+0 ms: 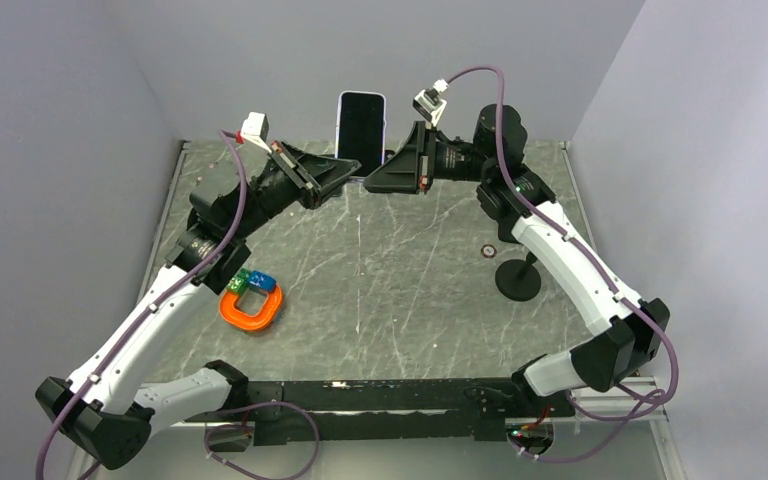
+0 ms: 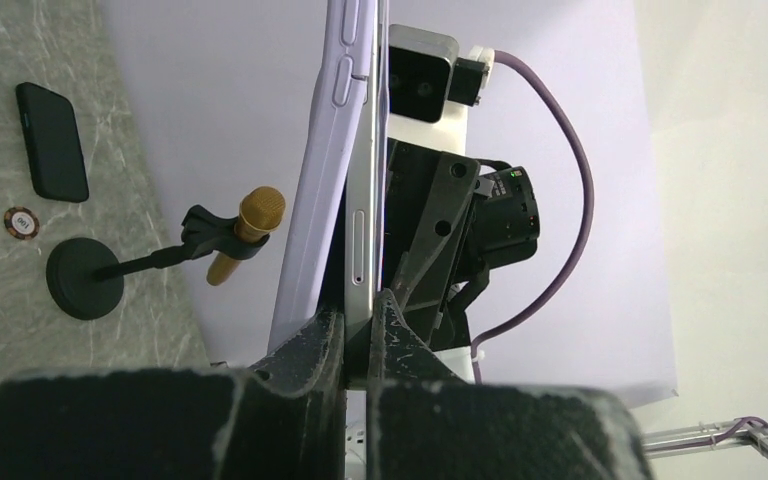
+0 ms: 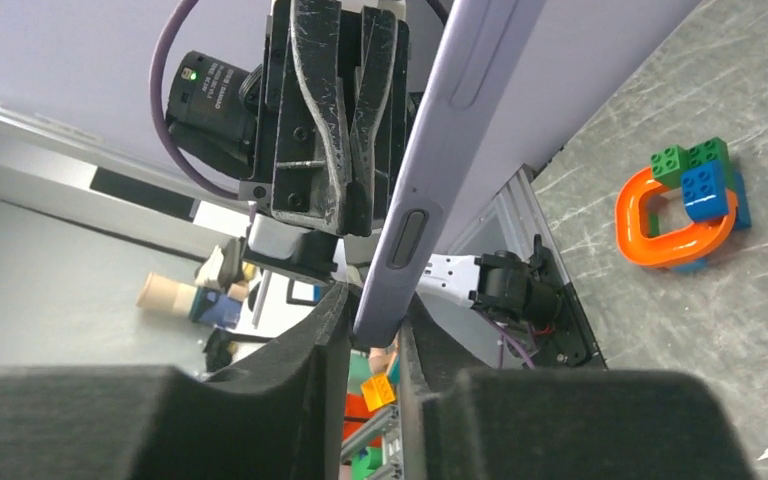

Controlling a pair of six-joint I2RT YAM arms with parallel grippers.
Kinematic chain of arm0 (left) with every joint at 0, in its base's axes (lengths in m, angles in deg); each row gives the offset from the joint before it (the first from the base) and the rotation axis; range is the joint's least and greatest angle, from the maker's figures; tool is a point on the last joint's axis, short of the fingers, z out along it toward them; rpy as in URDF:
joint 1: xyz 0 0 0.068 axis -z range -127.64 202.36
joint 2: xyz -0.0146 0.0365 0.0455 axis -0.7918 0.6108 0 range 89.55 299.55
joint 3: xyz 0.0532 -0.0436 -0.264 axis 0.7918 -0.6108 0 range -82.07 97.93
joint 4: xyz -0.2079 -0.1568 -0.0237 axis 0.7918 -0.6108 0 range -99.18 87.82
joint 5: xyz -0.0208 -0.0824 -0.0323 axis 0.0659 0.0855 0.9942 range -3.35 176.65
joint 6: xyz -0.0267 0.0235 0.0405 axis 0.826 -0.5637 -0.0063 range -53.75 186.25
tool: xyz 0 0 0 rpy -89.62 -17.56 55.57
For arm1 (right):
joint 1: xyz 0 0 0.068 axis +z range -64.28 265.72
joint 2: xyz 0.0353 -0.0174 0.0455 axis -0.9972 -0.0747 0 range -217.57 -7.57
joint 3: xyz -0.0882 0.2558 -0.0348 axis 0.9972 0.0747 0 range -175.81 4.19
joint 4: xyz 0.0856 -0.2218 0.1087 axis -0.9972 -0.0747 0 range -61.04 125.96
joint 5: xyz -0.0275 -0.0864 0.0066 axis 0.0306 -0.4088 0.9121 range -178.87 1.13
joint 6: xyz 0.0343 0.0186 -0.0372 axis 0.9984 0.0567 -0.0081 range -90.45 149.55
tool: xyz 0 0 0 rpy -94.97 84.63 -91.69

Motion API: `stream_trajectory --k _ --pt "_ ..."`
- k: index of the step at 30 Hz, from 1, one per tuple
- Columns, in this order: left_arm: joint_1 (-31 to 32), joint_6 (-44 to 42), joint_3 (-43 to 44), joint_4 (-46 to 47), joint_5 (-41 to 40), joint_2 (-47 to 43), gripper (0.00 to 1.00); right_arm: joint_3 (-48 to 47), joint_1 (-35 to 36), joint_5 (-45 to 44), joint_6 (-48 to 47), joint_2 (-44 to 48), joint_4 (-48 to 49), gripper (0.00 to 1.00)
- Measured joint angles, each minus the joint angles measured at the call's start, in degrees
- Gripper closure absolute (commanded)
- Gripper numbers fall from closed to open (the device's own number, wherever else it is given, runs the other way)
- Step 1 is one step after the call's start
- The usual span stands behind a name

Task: Take the phone out of the phone case
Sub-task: Remove the phone case from the phone.

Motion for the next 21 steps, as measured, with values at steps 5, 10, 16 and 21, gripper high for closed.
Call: stream_trajectory --k 5,10,16,21 --pt "-0.07 0.94 -0.59 0.42 -0.17 -0.24 1.00 0.28 -0.04 0.63 -0.87 0.00 0.09 1.00" --pt "-0.09 4.24 -3.21 1.49 -0.20 -1.42 1.00 0.68 0.17 1.01 -5.81 0.09 -1.11 1.00" --pt "-0.11 10.58 -8.50 4.02 1.90 -3.08 1.00 3.96 0.57 1.38 -17.99 2.25 -3.45 1.00" --pt "-0.39 13.35 -10.25 4.35 3.32 -3.61 1.00 4.07 0.59 2.99 -26.18 2.36 -6.56 1.00"
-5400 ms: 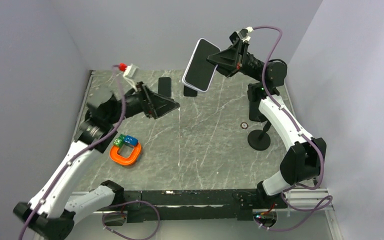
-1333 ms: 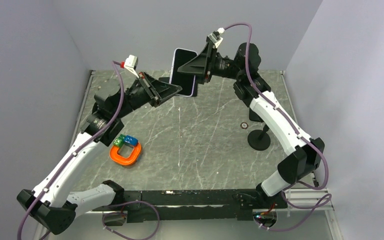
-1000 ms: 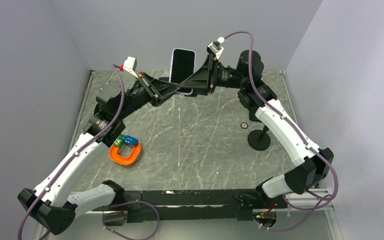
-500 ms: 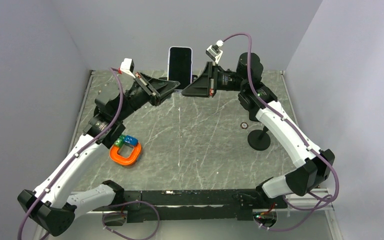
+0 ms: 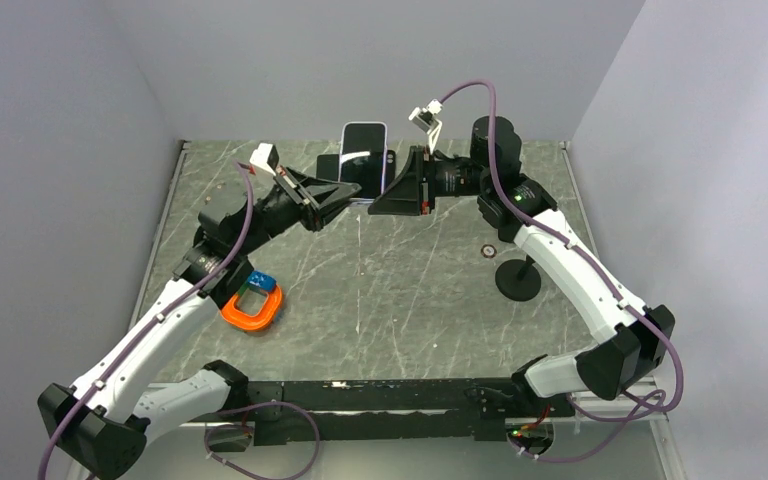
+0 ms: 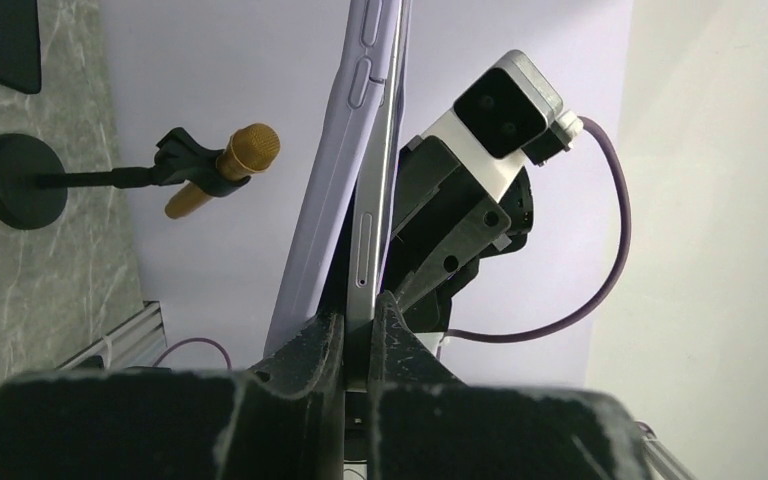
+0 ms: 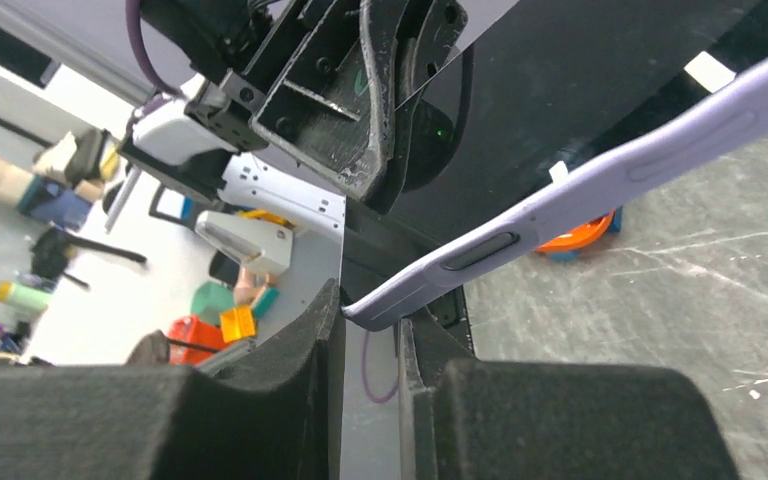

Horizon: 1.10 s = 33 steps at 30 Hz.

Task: Take the phone out of the phone case
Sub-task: Remove the phone case from the phone.

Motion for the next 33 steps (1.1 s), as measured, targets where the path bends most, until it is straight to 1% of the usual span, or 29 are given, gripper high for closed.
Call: stream_trajectory --k 8,10,14,15,17,18,20,22,23,24,27,28,29,30,33 --pt "-0.70 4.07 -0.94 -0.90 -0.42 -1.97 1.00 -1.09 0.48 1.57 -10.40 -1.11 -2.80 1.00" --pt "-0.72 4.83 -0.94 -0.74 -0.37 -2.32 1.00 -1.44 0.50 0.15 -12.81 -1.77 -3.87 1.00" --pt "-0.52 5.20 -1.18 0.61 -1.01 -2.91 1.00 -1.49 0.46 -3.48 -13.09 -2.27 -4.81 1.00" --pt "-0.52 5.42 -1.46 1.55 -1.36 -2.93 1.00 -1.42 0.46 -4.72 -12.50 -2.03 -4.59 0.90" --pt "-0.52 5.68 -2.47 3.78 -2.49 -2.99 1.00 -1.05 0.42 -6.38 -10.60 -1.22 -4.00 0.65" --pt "-0.52 5.70 -2.91 4.37 -3.21 -2.99 1.00 -0.50 0.35 -6.84 -9.07 -0.55 -3.21 0.54" --pt "-0.52 5.77 -3.93 5.20 -4.96 -3.02 1.00 2.08 0.26 -7.45 -5.49 1.62 0.24 0.43" --pt "-0.50 5.92 -5.16 6.54 -6.97 -2.99 1.00 5.62 0.26 -7.82 -0.48 4.20 4.20 0.35" --pt "-0.44 6.05 -5.64 7.19 -8.04 -2.82 1.00 8.83 0.26 -8.59 2.97 6.03 8.63 0.34" --pt "-0.37 6.19 -5.68 7.54 -9.14 -2.51 1.00 11.06 0.31 -9.35 5.51 7.34 11.56 0.34" --pt "-0.26 6.75 -5.68 10.01 -11.54 -1.20 1.00 16.61 1.03 -12.61 12.87 9.79 20.50 0.39" --pt "-0.17 7.13 -5.68 10.97 -12.22 -0.70 1.00 17.18 1.22 -13.81 14.56 9.77 22.62 0.44" --pt "-0.11 7.58 -5.66 11.87 -12.74 -0.20 1.00 17.49 1.38 -14.97 15.89 9.53 24.24 0.51" --pt "0.00 7.89 -5.66 12.46 -13.16 0.17 1.00 17.66 1.51 -16.26 16.90 9.35 25.40 0.54" --pt "0.42 8.90 -5.66 13.53 -13.94 1.18 1.00 17.75 1.73 -19.19 19.19 8.72 27.96 0.56"
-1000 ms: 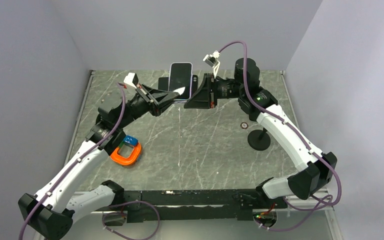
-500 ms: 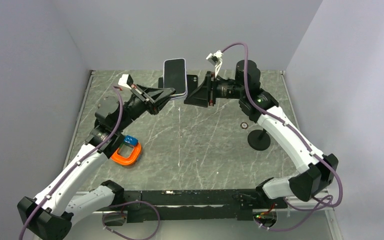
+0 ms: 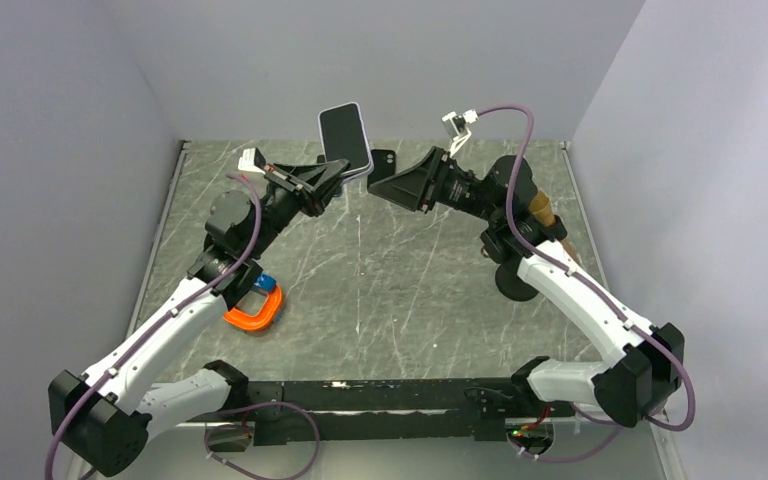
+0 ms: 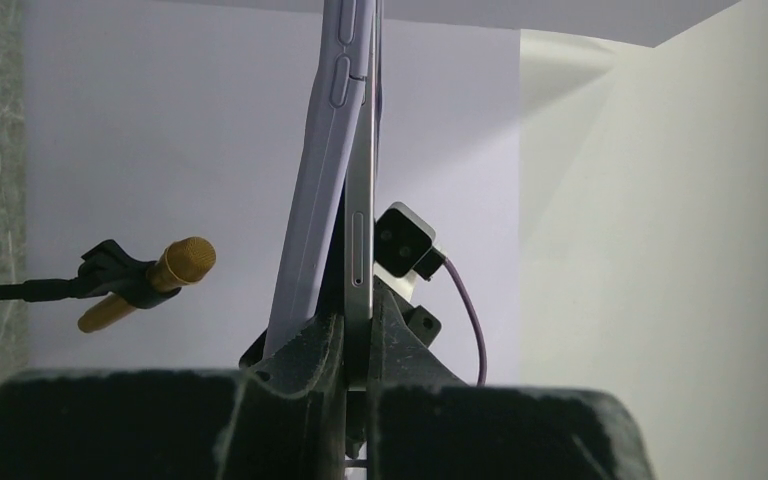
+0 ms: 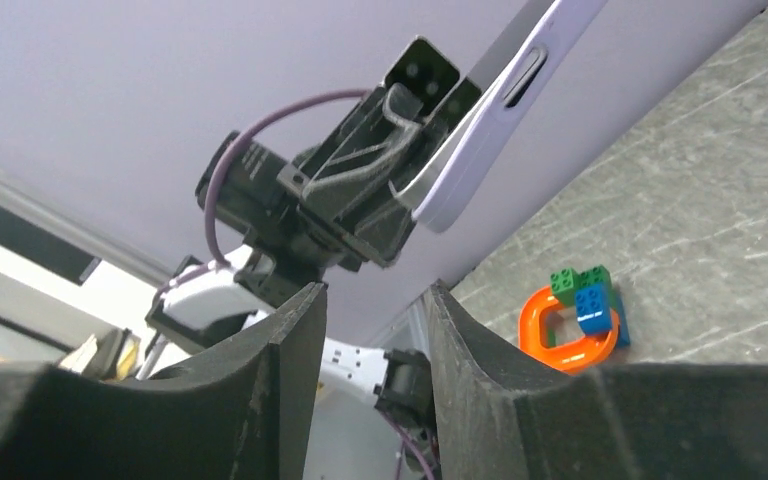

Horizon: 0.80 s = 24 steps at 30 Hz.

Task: Take the phone out of the phone case
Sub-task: Remove the phone case from the phone.

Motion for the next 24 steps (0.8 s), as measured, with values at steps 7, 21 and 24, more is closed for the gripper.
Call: stream_trajectory --k 7,21,24 --pt "0.42 1.46 0.00 0.37 -0.55 0.26 1.00 -0.26 0.20 -4.02 1.97 -3.82 3.15 0.61" --pt "0.79 2.51 0.00 2.91 -1.46 1.33 1.00 -2.73 1.20 -4.90 2.01 -7.78 3.45 0.59" --pt "0.79 2.89 0.00 3.15 -1.49 1.86 1.00 -2.91 1.33 -4.68 2.03 -7.89 3.82 0.59"
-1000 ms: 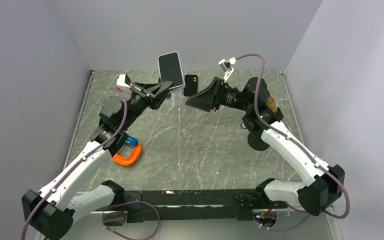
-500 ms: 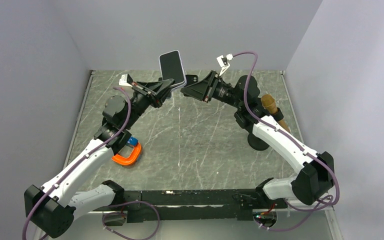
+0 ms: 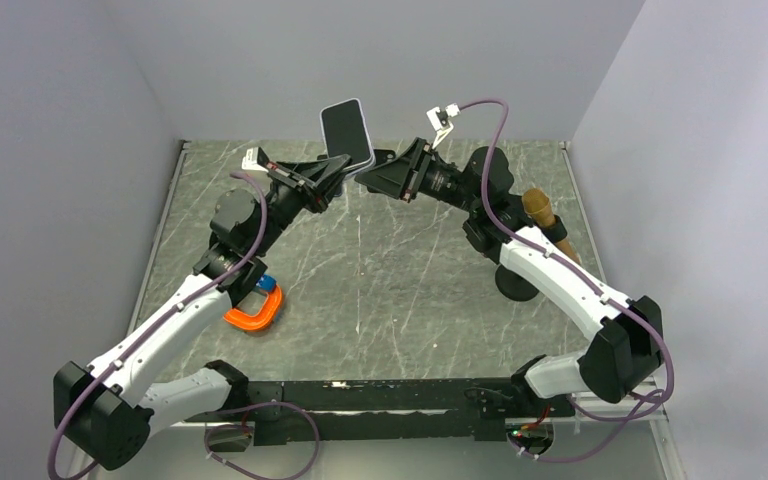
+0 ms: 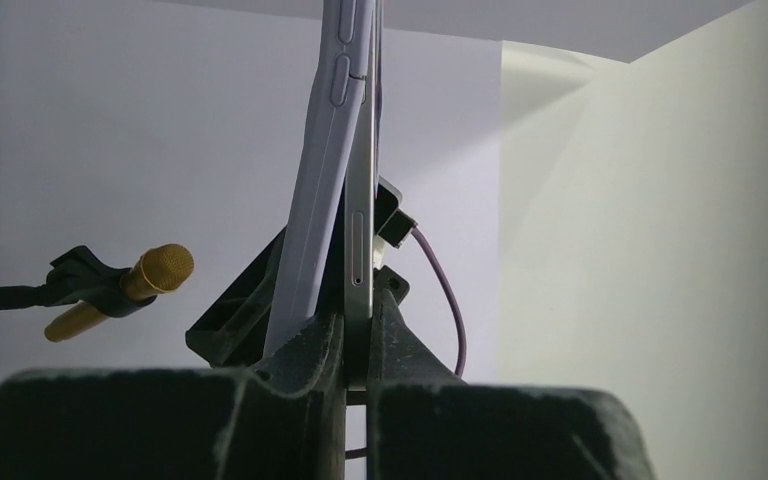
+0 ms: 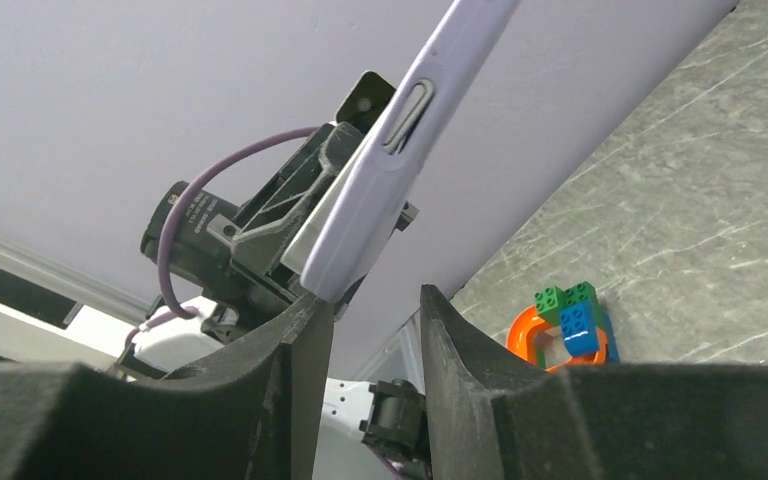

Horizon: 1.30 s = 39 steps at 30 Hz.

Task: Take the phone out of the phone case
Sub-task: Remove the phone case from the phone.

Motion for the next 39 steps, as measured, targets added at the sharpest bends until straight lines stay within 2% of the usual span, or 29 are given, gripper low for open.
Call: stream_trajectory --k 5,14,23,29,35,36,39 --pt "0.07 0.00 0.02 -0.22 -0.55 0.26 1.00 -0.28 0.09 -0.02 -0.13 -0.07 0.17 0.60" --pt "0.85 -0.04 0.61 -0.39 -1.53 1.11 1.00 -4.11 0.50 -0.72 -0.98 -1.77 -0.83 0.70" --pt "1.53 -0.20 0.68 -0.70 -3.15 1.11 1.00 -4.42 0.98 -1.36 -4.92 -1.92 -2.84 0.63" --pt "1.86 -0.98 1.38 -0.94 -3.37 1.11 1.00 -4.66 1.33 -2.25 -7.21 -1.97 -4.39 0.69" --pt "1.92 -1.33 1.44 -0.92 -4.96 1.11 1.00 -5.77 2.10 -5.75 -5.95 -2.05 -6.56 0.69" --pt "1.95 -1.33 1.44 -0.92 -5.25 1.11 1.00 -5.99 2.21 -6.27 -5.27 -2.16 -6.80 0.71" --pt "1.97 -1.36 1.49 -0.74 -6.62 1.11 1.00 -6.86 2.78 -8.44 -3.34 -2.67 -7.32 0.85"
